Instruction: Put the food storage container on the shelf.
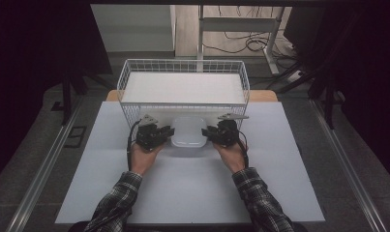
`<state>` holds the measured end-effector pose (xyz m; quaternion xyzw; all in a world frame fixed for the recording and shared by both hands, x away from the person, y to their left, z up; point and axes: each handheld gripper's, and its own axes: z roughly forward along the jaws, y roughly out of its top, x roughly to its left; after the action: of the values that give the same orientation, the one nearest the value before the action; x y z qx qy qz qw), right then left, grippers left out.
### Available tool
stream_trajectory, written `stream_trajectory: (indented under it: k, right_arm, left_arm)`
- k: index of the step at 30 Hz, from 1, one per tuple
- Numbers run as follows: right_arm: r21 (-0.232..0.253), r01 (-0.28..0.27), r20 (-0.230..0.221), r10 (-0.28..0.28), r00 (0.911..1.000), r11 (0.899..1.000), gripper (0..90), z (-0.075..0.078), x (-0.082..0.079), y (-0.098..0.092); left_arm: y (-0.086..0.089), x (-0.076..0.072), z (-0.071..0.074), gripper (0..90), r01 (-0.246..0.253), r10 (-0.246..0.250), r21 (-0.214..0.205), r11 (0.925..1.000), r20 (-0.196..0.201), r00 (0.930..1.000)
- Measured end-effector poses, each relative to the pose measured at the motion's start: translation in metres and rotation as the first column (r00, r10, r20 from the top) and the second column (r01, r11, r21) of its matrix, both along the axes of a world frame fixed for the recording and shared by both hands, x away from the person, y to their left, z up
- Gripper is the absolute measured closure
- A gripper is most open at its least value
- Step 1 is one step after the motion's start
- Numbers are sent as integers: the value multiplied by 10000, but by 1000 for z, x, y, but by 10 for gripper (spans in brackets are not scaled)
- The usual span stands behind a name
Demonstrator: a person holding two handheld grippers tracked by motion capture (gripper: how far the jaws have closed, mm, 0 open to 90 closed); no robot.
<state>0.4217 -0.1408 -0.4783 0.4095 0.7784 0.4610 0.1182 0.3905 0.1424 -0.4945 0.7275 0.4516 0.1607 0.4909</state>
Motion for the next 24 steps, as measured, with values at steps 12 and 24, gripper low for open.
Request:
stream_trajectory:
  k: [12, 24]
  right_arm:
    - [-589, 383, 828, -334, 9960, 9975, 677, 7, 13, 8]
    - [173, -205, 739, 191, 9971, 9996, 789, 15, -8, -10]
  left_arm:
    - [0, 11, 4, 491, -513, 508, 139, 9986, 298, 9983]
    - [1, -23, 6, 244, 783, -782, -60, 9969, 273, 9966]
